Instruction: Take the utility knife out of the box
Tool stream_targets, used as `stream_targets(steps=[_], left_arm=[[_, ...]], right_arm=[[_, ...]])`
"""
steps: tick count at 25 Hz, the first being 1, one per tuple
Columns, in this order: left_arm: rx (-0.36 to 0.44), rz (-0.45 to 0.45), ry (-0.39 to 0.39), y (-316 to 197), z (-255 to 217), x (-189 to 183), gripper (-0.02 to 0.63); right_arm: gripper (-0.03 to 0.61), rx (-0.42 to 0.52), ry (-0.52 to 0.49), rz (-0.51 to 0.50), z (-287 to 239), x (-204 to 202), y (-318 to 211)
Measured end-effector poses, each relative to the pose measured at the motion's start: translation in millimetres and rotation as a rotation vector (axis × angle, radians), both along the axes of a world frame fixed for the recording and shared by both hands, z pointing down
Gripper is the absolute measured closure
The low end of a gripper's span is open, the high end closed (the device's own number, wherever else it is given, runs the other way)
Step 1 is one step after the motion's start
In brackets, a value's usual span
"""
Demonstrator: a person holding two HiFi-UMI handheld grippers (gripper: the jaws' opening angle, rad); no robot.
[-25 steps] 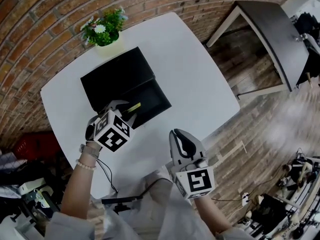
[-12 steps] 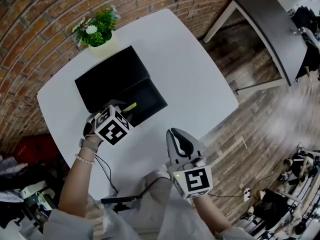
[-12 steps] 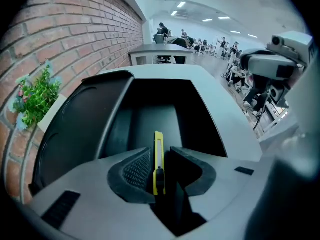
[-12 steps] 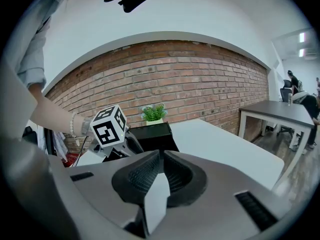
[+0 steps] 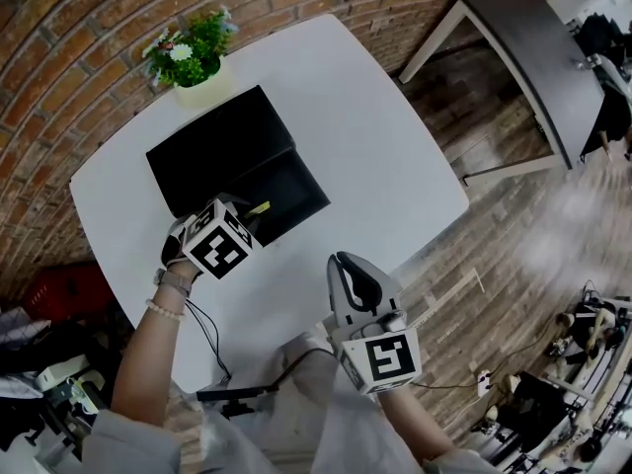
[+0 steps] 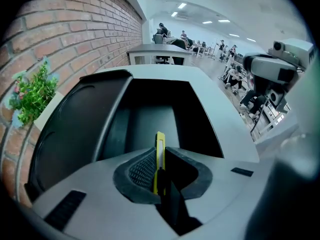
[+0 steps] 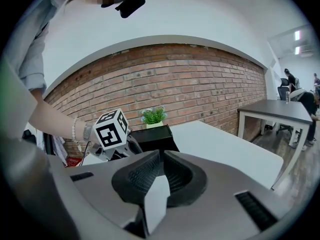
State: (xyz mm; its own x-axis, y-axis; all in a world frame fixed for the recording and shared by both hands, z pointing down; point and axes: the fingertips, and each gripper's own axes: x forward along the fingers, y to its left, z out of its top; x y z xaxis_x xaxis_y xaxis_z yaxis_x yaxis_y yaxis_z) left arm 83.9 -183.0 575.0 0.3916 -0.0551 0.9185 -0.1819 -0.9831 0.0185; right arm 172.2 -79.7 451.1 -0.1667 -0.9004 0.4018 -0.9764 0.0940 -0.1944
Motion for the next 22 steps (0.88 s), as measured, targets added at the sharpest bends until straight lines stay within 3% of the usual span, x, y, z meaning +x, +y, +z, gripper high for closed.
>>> stream_targets(steps=[9,22], left_arm=[[0.07,-0.099,0.121,-12,-36,-10,0.546],[0.313,-0.355,0.407,-19,-161,-66,0.548]], right_arm=[[0.522,0.016,0.028,-0.032,-13,-14,-2],[0.522,0.122,0.095,-0.129,-75,-52,-15]])
